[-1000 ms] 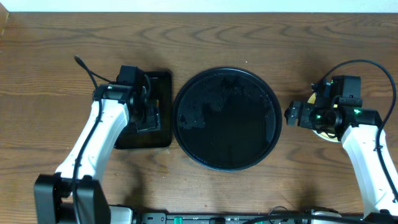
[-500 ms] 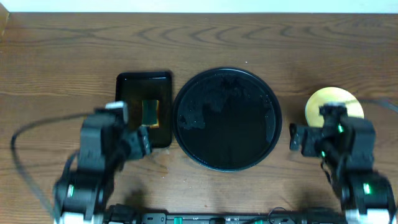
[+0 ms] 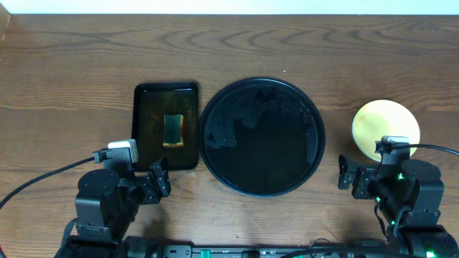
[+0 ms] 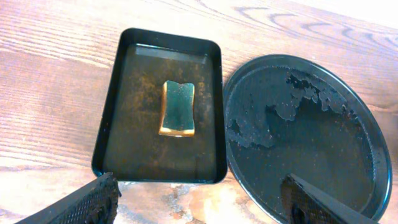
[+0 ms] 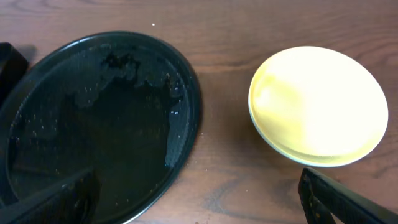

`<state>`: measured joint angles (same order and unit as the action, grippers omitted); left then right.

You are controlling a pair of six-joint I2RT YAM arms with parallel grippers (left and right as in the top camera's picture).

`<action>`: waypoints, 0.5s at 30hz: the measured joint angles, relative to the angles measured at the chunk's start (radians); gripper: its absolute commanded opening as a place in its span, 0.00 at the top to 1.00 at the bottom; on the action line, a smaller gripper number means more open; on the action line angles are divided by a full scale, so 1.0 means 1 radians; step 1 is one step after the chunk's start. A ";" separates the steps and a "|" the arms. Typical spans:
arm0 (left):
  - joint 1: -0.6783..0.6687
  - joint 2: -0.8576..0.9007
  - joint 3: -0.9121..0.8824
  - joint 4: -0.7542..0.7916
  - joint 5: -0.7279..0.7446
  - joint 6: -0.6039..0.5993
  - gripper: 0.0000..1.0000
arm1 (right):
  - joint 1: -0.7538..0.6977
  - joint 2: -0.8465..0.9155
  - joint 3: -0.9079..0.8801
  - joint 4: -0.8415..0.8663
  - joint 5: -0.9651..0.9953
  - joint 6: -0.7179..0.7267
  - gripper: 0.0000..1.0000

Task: Clean dirty plates on tray and stack at the side
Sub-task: 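Release the yellow plate and withdraw the right gripper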

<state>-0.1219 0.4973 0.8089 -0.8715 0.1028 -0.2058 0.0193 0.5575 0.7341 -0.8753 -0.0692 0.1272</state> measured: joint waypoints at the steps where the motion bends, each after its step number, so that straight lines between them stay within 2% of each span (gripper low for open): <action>1: 0.000 0.000 0.000 0.000 0.000 0.000 0.16 | 0.000 0.000 -0.002 -0.022 0.000 0.000 0.01; 15: 0.000 0.000 0.000 -0.001 0.000 0.000 0.16 | 0.000 -0.008 -0.006 -0.115 0.008 -0.004 0.01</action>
<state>-0.1219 0.4973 0.8089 -0.8722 0.1024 -0.2058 0.0193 0.5499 0.7284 -0.9901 -0.0616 0.1230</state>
